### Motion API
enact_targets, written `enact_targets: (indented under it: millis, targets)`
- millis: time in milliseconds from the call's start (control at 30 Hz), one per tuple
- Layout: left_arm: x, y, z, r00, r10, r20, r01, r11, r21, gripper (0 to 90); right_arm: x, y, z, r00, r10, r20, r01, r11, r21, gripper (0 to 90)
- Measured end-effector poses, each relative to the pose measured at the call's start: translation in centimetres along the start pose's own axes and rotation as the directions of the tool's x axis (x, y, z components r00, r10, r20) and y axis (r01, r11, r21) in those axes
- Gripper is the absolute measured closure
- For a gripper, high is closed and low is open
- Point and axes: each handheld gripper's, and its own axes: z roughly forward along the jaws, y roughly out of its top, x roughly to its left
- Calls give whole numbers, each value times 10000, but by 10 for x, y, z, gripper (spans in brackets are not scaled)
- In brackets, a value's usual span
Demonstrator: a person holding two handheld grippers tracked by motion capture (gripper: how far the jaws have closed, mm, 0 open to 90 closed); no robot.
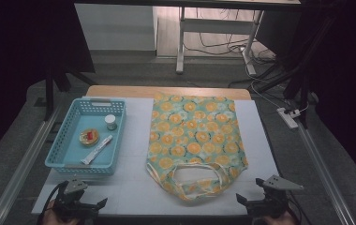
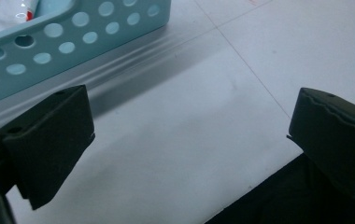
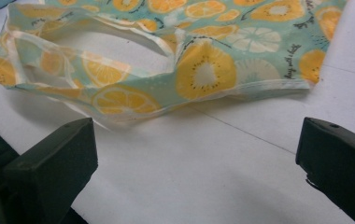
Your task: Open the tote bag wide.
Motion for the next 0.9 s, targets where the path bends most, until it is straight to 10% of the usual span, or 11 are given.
enact_targets:
  millis: [900]
  targets:
    - [3,1,-2,10000,-42,83,46,9990,-435,0,-1,1,3,9997,99,-219,-93,9996,270,0]
